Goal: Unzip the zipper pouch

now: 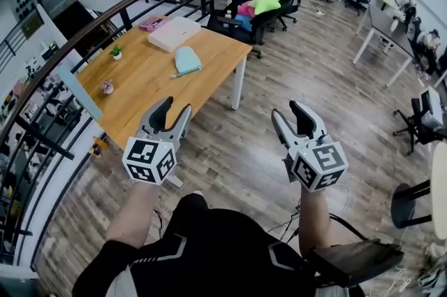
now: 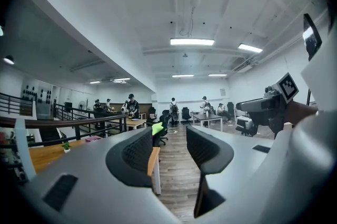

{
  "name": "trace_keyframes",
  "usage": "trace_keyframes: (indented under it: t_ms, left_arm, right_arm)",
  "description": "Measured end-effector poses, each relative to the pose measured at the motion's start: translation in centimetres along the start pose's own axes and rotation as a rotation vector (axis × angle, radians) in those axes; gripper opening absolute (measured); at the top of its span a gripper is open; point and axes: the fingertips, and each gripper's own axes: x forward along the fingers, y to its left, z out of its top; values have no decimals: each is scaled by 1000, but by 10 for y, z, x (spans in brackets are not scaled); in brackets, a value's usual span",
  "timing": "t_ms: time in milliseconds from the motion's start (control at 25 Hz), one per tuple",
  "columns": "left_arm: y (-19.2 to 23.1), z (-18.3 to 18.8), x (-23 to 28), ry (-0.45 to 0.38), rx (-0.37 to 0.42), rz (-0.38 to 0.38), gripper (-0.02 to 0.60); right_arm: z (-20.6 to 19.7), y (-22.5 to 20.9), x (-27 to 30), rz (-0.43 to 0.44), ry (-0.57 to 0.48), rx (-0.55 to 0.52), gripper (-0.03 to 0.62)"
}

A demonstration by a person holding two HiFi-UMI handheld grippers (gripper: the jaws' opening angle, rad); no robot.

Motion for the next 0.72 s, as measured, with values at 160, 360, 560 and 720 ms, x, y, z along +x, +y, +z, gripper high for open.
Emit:
trace_keyframes:
  t_ms: [160,360,560,720]
  left_arm:
    - [12,-4,31,6,14,-12,206]
    - [41,-4,86,-14,10,-22,206]
    - [90,1,139,-24,2,-29,206]
    - [140,8,178,-32,8,-10,206]
  right_arm:
    - [-6,-12,23,9,6,-10,210]
    - [-12,-37,73,2,28,-13,210]
    - [-3,-54,145,14,38,-29,210]
    - [4,-64,209,29,33,-28,210]
